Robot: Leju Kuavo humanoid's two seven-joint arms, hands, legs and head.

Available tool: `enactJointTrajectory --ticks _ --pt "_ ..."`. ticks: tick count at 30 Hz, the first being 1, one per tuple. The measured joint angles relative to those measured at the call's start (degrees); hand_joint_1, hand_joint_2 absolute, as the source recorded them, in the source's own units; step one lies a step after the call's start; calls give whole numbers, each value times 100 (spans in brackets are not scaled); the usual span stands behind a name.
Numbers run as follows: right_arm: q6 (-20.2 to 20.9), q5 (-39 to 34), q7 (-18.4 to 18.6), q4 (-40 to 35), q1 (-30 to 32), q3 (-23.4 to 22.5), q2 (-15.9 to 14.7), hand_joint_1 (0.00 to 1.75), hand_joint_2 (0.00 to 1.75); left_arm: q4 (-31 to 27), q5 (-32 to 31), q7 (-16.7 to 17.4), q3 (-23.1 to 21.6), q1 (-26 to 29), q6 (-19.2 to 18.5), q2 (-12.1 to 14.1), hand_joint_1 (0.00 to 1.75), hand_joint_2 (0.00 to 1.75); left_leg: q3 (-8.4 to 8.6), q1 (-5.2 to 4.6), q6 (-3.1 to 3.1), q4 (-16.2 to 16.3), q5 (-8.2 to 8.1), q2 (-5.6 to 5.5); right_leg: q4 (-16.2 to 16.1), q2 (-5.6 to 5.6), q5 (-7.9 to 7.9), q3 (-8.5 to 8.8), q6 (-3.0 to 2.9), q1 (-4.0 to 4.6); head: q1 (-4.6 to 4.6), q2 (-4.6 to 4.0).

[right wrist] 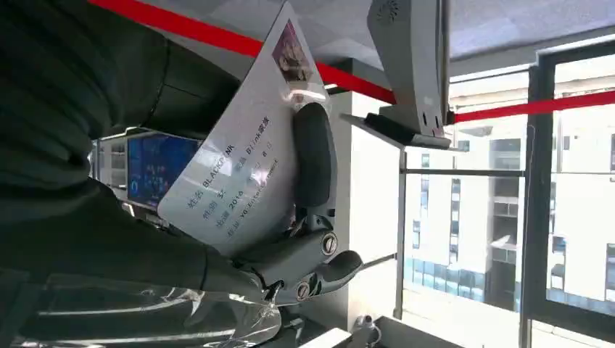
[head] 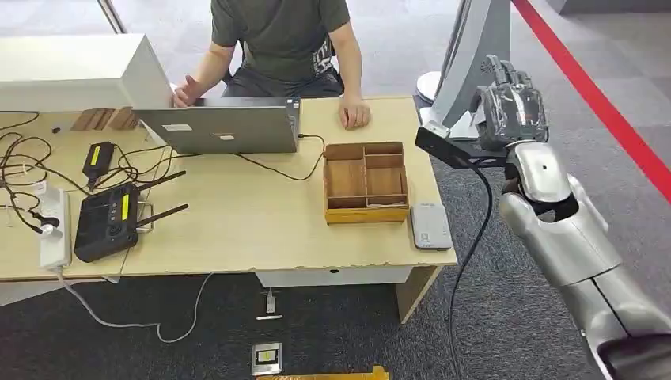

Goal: Pass the card to the sensor for recognition and then transmit it.

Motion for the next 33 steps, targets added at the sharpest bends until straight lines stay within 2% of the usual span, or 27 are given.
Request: enactJointTrajectory --ticks 22,33 --pt "-566 216 -367 955 -403 863 1187 175 175 0 162 94 -85 -44 2 -63 0 0 -3 13 -1 0 1 -4 -1 0 -1 -2 -1 6 -4 0" --pt "-616 214 -348 1434 -510 1093 1442 175 175 0 199 133 -85 -38 2 -70 0 0 -4 13 -1 0 1 -2 -2 0 -1 -2 -1 6 -4 0"
